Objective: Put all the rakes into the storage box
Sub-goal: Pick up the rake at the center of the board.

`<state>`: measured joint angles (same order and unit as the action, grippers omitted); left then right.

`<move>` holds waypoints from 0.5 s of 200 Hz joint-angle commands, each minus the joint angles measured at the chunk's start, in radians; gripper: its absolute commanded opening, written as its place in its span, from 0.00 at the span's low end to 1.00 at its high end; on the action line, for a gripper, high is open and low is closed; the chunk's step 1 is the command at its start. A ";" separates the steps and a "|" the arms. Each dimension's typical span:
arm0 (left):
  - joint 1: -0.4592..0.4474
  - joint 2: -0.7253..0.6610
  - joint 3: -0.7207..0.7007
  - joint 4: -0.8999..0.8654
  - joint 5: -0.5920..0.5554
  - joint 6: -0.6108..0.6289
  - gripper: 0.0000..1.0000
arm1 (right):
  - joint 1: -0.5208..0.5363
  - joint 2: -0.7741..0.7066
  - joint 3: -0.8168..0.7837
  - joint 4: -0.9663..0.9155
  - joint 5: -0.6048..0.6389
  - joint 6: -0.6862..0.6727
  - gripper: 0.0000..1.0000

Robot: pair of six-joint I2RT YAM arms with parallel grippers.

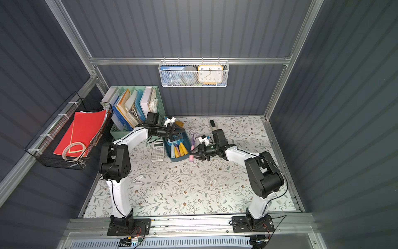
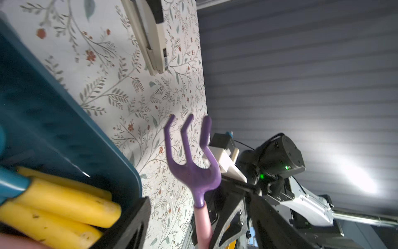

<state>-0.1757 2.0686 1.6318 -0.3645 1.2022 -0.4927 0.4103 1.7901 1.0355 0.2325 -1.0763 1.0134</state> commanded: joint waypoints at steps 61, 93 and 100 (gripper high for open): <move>-0.065 -0.014 0.085 -0.234 0.042 0.248 0.71 | 0.014 0.147 0.151 0.608 -0.098 0.427 0.09; -0.065 0.017 0.100 -0.244 0.043 0.232 0.68 | 0.026 0.144 0.191 0.574 -0.100 0.402 0.10; -0.065 0.022 0.105 -0.247 0.045 0.230 0.67 | 0.030 0.140 0.195 0.571 -0.102 0.398 0.10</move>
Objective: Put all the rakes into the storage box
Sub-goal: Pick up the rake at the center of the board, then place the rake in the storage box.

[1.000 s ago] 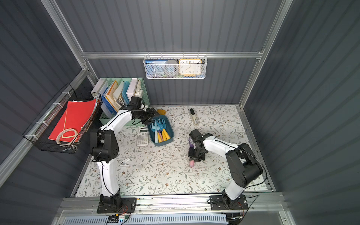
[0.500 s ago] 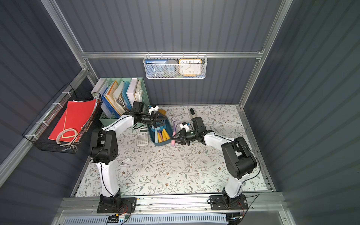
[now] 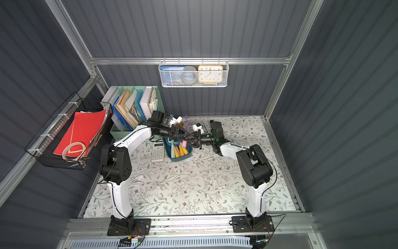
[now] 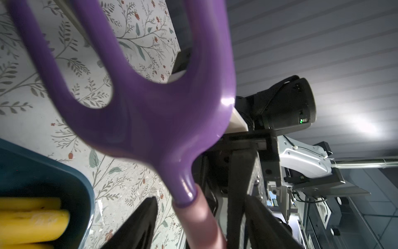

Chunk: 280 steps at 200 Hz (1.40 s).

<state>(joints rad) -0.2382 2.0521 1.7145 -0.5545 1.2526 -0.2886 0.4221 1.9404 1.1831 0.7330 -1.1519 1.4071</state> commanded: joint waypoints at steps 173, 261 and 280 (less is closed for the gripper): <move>-0.030 0.146 0.215 -0.392 -0.729 -0.087 0.00 | 0.048 -0.160 0.231 -0.990 0.522 -0.775 0.54; -0.085 0.258 0.332 -0.557 -0.930 -0.141 0.02 | -0.002 -0.170 0.205 -1.051 0.589 -0.793 0.55; -0.085 0.265 0.336 -0.565 -0.908 -0.138 0.10 | -0.004 -0.182 0.196 -1.050 0.593 -0.795 0.54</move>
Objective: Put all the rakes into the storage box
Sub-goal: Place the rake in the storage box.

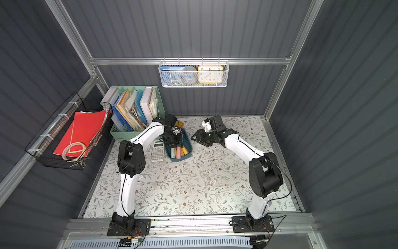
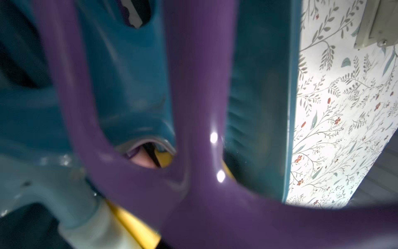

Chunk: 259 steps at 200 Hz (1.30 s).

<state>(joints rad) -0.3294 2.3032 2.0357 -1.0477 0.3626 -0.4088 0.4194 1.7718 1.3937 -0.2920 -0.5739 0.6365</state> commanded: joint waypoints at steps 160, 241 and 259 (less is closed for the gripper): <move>0.040 -0.058 -0.024 0.034 -0.110 -0.097 0.26 | -0.004 -0.007 -0.063 -0.023 -0.006 -0.012 0.54; 0.039 -0.086 -0.017 0.026 -0.077 -0.089 0.80 | -0.006 0.008 -0.077 -0.011 0.012 0.006 0.54; 0.039 -0.135 -0.017 0.036 -0.110 -0.106 0.80 | -0.010 -0.001 -0.095 0.009 0.047 0.020 0.54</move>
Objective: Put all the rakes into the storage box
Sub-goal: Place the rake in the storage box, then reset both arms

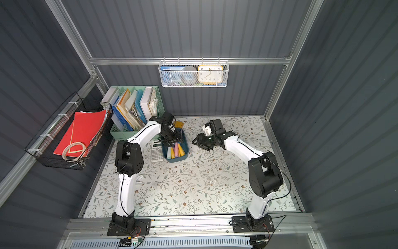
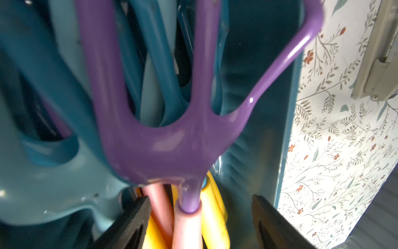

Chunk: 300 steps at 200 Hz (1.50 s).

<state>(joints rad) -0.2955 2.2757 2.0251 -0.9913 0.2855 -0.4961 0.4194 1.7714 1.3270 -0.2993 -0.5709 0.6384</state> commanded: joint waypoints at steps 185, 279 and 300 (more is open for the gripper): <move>0.234 -0.541 -1.082 1.053 -0.882 0.191 1.00 | -0.305 -0.259 -0.552 0.405 0.997 -0.434 0.58; 0.295 -0.624 -1.267 1.358 -0.684 0.375 1.00 | -0.415 -0.323 -0.839 0.936 0.884 -0.523 0.99; 0.307 -0.648 -1.270 1.342 -0.673 0.382 1.00 | -0.416 -0.276 -0.888 1.053 0.845 -0.536 0.99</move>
<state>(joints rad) -0.0071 1.6772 0.7635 0.3218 -0.4313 -0.1440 0.0036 1.4582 0.4957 0.5434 0.3393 0.1291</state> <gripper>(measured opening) 0.999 0.986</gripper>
